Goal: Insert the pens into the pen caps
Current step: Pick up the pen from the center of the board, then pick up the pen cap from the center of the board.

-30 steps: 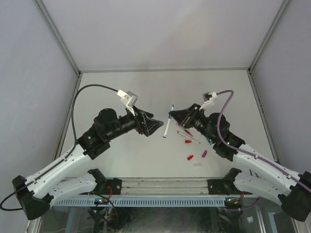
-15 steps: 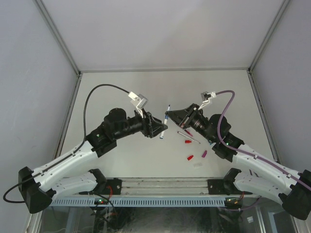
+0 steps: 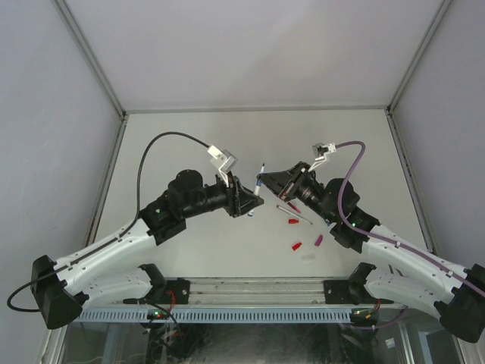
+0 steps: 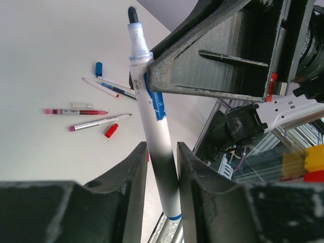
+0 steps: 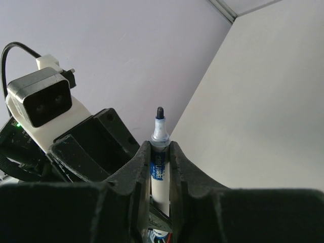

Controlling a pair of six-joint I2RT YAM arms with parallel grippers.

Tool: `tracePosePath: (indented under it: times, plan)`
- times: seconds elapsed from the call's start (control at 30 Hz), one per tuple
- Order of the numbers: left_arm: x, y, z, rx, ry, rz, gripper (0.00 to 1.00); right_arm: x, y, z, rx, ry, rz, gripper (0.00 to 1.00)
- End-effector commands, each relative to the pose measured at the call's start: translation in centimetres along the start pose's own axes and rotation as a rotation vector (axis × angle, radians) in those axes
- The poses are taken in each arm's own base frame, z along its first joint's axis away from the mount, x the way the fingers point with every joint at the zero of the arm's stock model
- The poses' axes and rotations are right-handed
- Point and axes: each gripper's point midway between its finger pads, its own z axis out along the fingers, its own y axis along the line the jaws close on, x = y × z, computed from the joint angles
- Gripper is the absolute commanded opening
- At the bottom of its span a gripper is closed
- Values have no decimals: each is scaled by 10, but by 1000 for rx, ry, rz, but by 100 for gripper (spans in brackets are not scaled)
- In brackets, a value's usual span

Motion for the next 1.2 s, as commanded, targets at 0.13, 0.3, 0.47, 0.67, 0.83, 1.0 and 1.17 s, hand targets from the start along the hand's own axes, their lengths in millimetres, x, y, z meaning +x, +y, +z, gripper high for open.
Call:
tracePosePath:
  times: [0.13,0.3,0.47,0.67,0.83,1.0,1.17]
  plan:
    - [-20,-10,-1,25,-50,31,19,-10,16,1,-52,-40,-36,0]
    - [-21,-6,-2,-6,-47,44,2,-13,13,-3,-35,-49,-75,2]
    - [-23,3,-6,-58,-50,72,0,-12,4,-10,1,-38,-150,14]
    - [-29,25,-18,-202,-45,129,0,-20,-36,-35,192,-44,-281,43]
    - [-23,37,-29,-257,4,187,0,-27,-78,-65,391,-18,-347,46]
    - [-20,45,-38,-294,61,224,0,-33,-122,-95,582,35,-352,47]
    - [-25,40,-46,-292,84,244,0,-38,-164,-119,739,96,-320,49]
